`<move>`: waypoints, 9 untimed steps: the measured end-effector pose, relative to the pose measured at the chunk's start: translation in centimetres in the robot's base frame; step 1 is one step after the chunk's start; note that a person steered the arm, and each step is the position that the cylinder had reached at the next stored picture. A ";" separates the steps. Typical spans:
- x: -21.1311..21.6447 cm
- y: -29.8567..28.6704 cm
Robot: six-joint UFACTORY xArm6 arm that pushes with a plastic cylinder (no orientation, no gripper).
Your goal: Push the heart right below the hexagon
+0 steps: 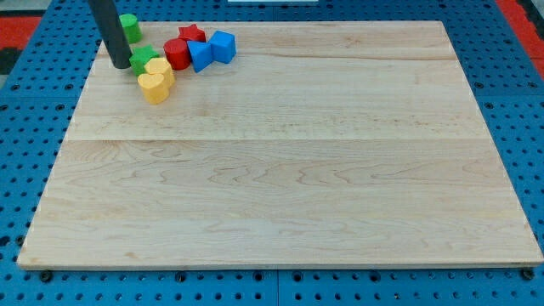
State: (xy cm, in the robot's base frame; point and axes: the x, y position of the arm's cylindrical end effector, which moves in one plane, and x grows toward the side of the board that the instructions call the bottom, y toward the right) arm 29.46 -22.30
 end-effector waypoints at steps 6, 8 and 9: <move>5.7 10.4; 8.9 12.4; 12.3 12.7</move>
State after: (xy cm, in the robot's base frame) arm 41.79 -9.60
